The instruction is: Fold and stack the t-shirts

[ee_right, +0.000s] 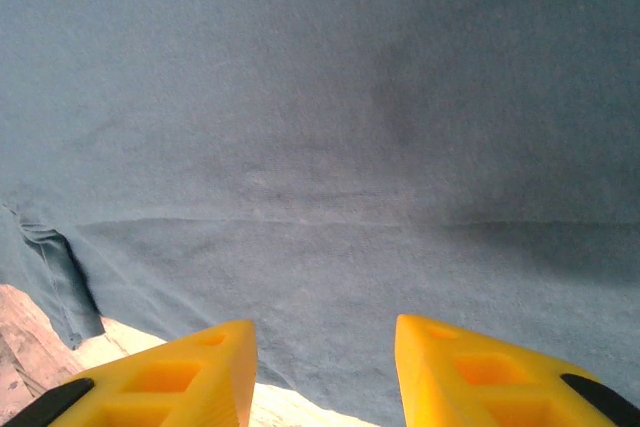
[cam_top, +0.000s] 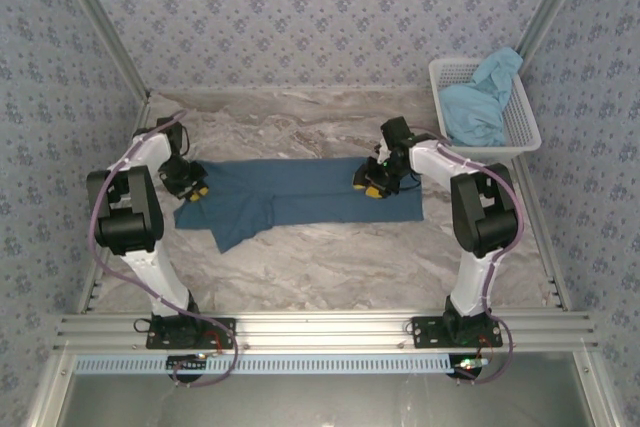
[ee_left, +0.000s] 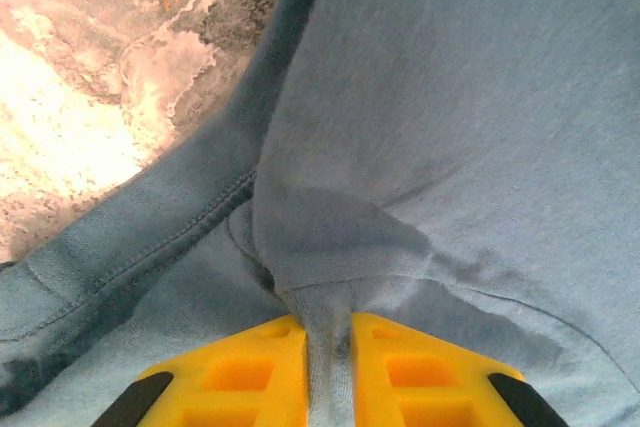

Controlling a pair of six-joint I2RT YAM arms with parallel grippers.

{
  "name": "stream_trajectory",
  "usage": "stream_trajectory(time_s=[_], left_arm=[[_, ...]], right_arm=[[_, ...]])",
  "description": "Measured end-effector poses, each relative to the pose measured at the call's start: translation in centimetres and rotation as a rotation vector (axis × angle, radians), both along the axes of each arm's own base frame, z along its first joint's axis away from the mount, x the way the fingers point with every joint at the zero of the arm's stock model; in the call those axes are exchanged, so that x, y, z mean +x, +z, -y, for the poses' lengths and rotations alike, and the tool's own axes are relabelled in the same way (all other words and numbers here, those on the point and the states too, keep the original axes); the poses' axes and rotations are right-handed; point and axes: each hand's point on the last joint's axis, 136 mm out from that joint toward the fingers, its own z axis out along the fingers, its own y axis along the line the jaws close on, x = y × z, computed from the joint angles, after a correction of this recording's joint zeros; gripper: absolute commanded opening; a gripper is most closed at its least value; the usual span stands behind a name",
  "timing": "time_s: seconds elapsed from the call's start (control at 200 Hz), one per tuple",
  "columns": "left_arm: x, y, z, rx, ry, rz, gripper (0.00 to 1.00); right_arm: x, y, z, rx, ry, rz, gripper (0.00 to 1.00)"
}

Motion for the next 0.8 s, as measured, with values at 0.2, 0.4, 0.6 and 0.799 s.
stream_trajectory(time_s=[0.2, 0.4, 0.6, 0.799], left_arm=[[0.0, 0.1, 0.2, 0.000, -0.004, 0.003, 0.16], [0.1, 1.3, 0.4, 0.000, -0.010, 0.034, 0.11], [0.0, 1.3, 0.5, 0.000, -0.009, 0.034, 0.00], [0.0, 1.3, 0.5, 0.000, -0.011, 0.031, 0.00]], right_arm=[[-0.3, 0.0, 0.1, -0.001, 0.003, 0.000, 0.43], [-0.3, 0.0, 0.1, -0.001, 0.003, -0.001, 0.43], [-0.3, 0.0, 0.1, -0.001, 0.003, -0.001, 0.43], [-0.5, -0.2, 0.2, -0.003, 0.003, -0.007, 0.43]])
